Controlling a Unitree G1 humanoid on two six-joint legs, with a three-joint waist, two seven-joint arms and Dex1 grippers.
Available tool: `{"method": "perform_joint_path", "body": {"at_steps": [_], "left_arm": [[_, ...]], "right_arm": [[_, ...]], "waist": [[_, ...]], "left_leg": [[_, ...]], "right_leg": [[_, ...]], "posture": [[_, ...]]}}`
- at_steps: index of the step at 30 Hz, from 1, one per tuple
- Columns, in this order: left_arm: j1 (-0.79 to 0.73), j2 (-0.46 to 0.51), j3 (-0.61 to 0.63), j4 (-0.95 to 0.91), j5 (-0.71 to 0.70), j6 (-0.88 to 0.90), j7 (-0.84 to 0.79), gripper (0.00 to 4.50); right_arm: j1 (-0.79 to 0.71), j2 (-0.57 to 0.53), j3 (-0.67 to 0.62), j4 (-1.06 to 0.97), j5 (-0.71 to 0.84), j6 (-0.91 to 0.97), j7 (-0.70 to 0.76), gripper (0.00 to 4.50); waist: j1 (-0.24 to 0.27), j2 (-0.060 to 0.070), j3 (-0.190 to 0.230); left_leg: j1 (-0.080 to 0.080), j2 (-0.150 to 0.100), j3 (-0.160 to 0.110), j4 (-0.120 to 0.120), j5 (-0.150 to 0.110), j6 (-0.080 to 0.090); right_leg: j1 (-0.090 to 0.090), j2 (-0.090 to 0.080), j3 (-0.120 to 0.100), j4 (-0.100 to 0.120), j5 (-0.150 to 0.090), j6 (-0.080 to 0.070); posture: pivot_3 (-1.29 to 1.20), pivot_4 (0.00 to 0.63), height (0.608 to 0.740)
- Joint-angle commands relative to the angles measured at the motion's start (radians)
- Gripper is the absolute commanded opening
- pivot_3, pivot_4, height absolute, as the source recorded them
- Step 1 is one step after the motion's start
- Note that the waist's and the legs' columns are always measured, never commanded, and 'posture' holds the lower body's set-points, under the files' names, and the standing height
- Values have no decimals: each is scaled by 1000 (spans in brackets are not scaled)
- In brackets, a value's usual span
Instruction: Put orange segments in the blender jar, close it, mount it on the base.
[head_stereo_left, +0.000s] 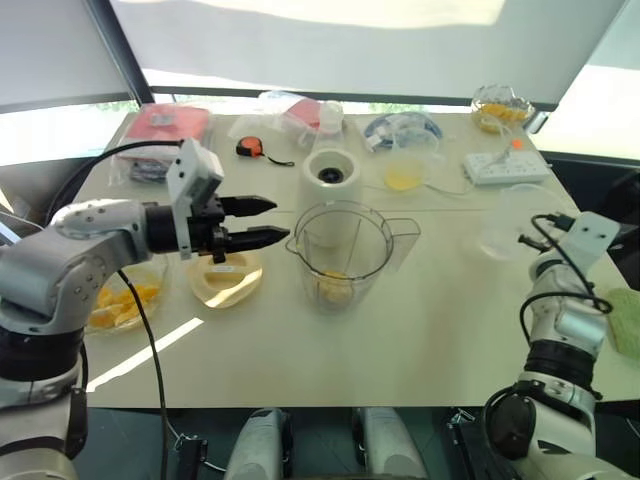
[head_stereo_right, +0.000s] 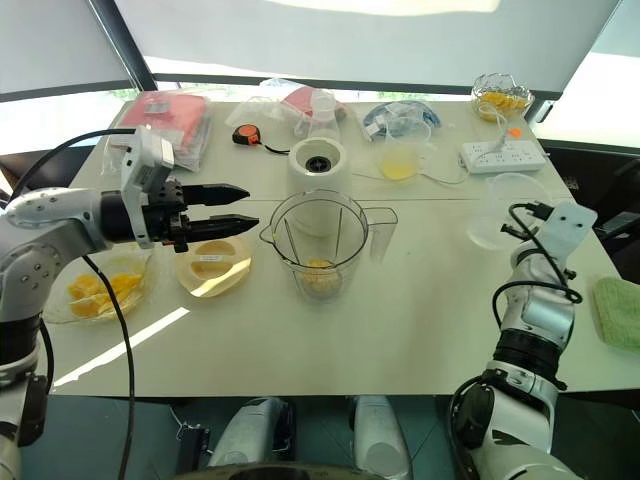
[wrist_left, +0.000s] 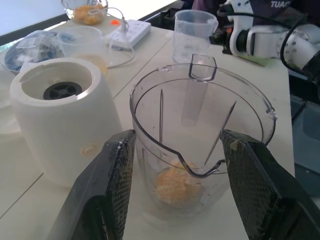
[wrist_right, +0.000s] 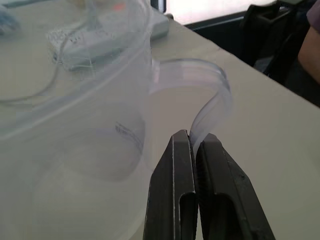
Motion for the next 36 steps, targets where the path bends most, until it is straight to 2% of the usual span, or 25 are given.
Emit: {"method": "perform_joint_path", "body": {"at_steps": [1,6,10,14,17,23,24,33,36], "left_arm": [[-3,-3,16,-32,-14,-2,12,2773],[7,-4,8,-33,-5,-8,9,2773],[7,-4,6,-28,-1,-11,8,2773],[7,-4,3,-27,2,-12,8,2773],[8,-5,3,-27,2,-10,9,2773],[10,-6,-1,-21,6,-14,4,2773],[10,-7,-3,-21,7,-14,4,2773],[16,-8,-12,-14,14,-23,0,2773],[24,0,-13,-3,28,-32,-4,2773]], "right_arm": [[-4,-15,26,27,-43,-121,-91,47],[-23,-9,27,121,-29,-190,-182,47],[-44,16,-16,171,38,-164,-242,47],[-29,22,-4,181,55,-168,-259,47],[-8,31,8,159,67,-150,-261,980],[25,33,36,116,59,-116,-273,4109],[34,35,39,97,59,-109,-273,4430],[162,46,106,-169,43,-8,-250,4430],[243,55,124,-326,31,54,-245,4430]], "waist": [[1,0,0],[1,0,0],[0,0,0],[1,0,0],[1,0,0],[-2,0,0],[-3,0,0],[1,0,0],[2,0,0]], "left_leg": [[0,0,0,0,0,0],[0,0,0,0,0,0],[0,0,0,0,0,0],[0,0,0,0,0,0],[0,0,0,0,0,0],[1,1,0,0,0,0],[1,1,0,0,0,0],[1,1,-1,0,0,0],[1,1,-1,0,0,0]], "right_leg": [[0,0,0,0,0,0],[0,0,0,0,0,0],[0,0,0,0,-1,-1],[0,0,0,0,0,-1],[1,0,0,0,0,-1],[1,0,0,0,-1,-1],[1,0,1,0,-1,-1],[1,1,0,0,-1,-1],[1,0,0,0,-1,-2]], "posture": [[0,150,740],[0,150,740],[0,150,740],[0,150,740],[0,150,740],[0,150,740],[0,150,740],[0,150,740],[0,150,740]]}}
